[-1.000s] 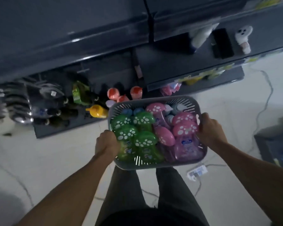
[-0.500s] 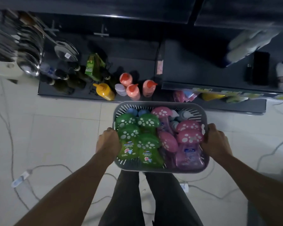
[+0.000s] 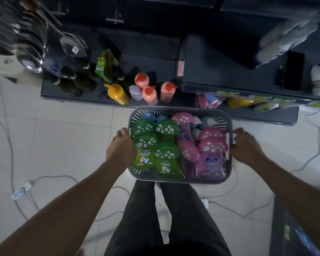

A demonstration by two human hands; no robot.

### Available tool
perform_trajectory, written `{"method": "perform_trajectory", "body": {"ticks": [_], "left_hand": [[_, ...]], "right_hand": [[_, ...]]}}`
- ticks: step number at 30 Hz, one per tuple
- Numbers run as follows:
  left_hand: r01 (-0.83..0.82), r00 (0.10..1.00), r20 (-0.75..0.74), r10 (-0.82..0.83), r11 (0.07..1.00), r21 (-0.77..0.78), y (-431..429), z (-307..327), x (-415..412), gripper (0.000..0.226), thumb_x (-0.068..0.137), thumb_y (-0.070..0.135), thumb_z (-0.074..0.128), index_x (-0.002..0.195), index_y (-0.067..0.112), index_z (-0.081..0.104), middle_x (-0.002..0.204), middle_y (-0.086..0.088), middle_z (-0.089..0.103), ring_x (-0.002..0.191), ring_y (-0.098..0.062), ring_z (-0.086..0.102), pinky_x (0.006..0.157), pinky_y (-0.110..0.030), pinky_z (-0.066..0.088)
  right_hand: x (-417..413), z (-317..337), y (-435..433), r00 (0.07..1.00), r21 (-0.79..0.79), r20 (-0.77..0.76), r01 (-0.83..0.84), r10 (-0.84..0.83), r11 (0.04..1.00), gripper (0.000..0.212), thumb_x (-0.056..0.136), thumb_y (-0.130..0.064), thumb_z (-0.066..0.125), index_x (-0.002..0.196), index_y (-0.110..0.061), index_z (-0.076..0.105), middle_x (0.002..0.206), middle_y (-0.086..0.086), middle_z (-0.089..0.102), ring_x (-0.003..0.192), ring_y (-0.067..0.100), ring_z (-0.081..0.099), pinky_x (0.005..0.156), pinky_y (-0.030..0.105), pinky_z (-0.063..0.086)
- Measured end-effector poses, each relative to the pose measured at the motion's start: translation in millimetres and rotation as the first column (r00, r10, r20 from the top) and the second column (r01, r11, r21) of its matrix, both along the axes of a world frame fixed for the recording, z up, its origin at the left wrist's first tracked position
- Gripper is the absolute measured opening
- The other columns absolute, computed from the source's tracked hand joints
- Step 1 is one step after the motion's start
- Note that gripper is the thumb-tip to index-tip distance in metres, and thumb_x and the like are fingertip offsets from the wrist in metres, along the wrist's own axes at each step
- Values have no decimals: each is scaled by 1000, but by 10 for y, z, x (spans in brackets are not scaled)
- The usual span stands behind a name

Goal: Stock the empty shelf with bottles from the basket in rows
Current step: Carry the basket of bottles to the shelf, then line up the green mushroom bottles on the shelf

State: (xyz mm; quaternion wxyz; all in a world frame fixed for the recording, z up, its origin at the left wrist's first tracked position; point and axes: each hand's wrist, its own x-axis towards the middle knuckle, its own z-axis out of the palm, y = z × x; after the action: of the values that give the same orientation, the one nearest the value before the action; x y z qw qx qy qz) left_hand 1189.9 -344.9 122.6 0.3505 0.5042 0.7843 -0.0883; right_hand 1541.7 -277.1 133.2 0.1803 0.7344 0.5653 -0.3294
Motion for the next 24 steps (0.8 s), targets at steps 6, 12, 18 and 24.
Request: {"method": "perform_trajectory", "body": {"ticks": [6,12,18,24], "left_hand": [[333,938,23,-346,916,222,205,116,181,53,86,12,55,137,1,45,129,-21,49,120,-37,46,94,-47,47],[500,866,31,-499,864,-62,296,-79,259,55,94,19,60,141,0,38,138,-24,37,132,-46,37,105,-53,44],[482,874,-29,-485,872,-85,310,-54,235,64,93,17,68,143,1,32,142,-28,37,131,-47,39,104,-52,40],[442,896,-9,-444,894,-66,266,-42,149,62,93,24,69,139,3,31,136,-26,54,124,-45,43,100,-50,39]], "right_hand": [[-741,345,47,953,322,-190,-169,238,932,29,94,-19,54,123,-18,59,106,5,65,81,20,62,71,30,51],[-1462,170,-161,746,175,-301,-569,594,803,42,90,-45,62,123,-19,57,125,5,60,115,25,56,91,39,50],[-1476,-24,-239,734,137,-279,-607,619,782,53,88,-41,66,133,-16,51,131,9,58,117,28,58,96,40,47],[-1482,-63,-275,732,143,-266,-614,627,777,40,90,-32,64,126,-19,55,121,5,64,113,25,61,106,46,42]]}}
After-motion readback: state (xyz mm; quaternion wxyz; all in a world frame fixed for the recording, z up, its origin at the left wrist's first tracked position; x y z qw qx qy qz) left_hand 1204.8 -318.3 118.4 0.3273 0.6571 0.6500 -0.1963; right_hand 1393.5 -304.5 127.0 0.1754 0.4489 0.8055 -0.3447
